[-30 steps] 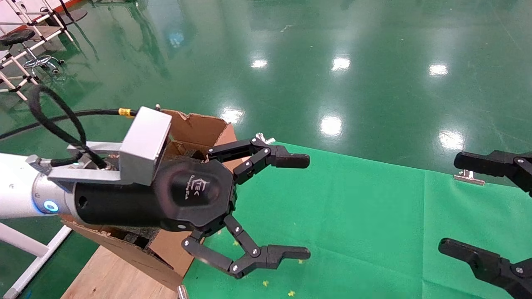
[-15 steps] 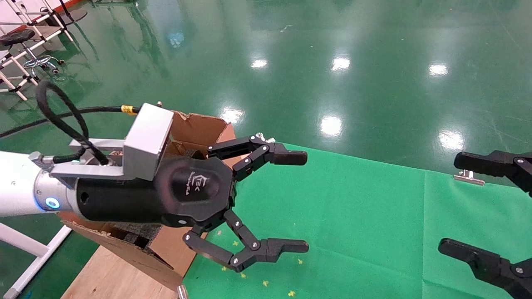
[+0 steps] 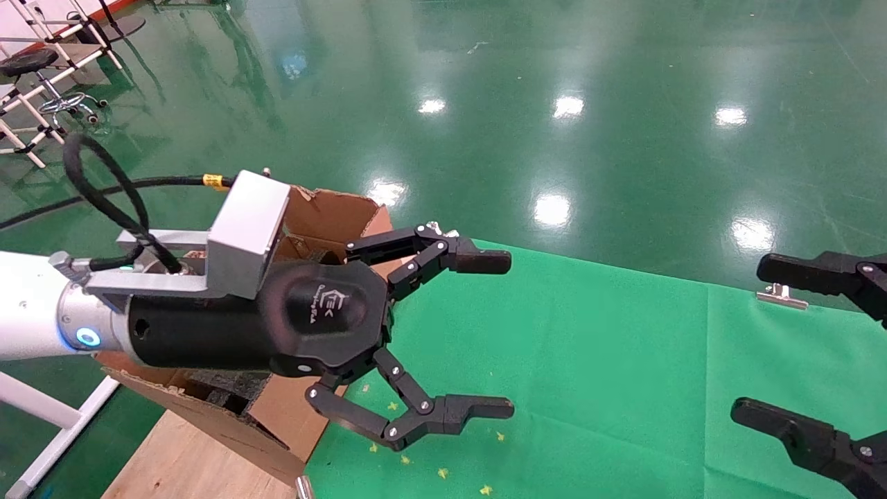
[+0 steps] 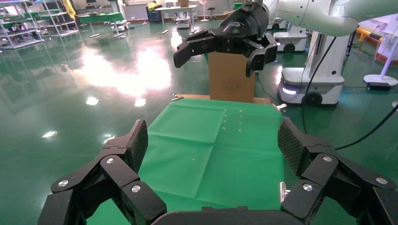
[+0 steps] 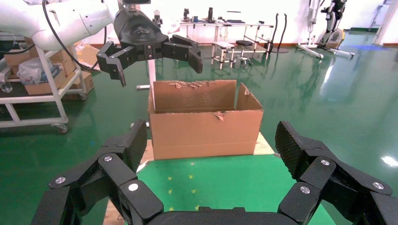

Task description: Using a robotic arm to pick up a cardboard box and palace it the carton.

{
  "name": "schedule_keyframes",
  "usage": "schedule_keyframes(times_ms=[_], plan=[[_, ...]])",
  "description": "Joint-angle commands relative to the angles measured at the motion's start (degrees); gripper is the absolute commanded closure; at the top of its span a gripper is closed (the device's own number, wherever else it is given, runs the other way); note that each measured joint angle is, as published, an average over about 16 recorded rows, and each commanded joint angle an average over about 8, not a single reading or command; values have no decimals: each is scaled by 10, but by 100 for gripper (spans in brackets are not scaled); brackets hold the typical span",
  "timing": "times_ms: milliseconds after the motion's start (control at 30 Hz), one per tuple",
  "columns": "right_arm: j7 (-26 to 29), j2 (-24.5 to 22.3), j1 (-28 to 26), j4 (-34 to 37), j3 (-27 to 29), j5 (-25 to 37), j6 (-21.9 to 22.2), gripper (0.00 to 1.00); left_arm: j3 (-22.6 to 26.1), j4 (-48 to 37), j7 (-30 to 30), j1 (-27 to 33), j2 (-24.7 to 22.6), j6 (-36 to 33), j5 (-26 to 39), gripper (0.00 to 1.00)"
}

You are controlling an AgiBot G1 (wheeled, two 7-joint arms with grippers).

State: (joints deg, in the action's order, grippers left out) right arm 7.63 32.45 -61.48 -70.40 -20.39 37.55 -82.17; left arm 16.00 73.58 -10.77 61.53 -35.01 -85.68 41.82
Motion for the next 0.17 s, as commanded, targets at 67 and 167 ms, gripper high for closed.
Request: schedule_keyframes(times_ms=[67,167], plan=[[0,0,0,0,0,0,0,0,0,0,0,0,0,0,0,0],[0,0,0,0,0,0,0,0,0,-1,0,0,0,0,0,0]])
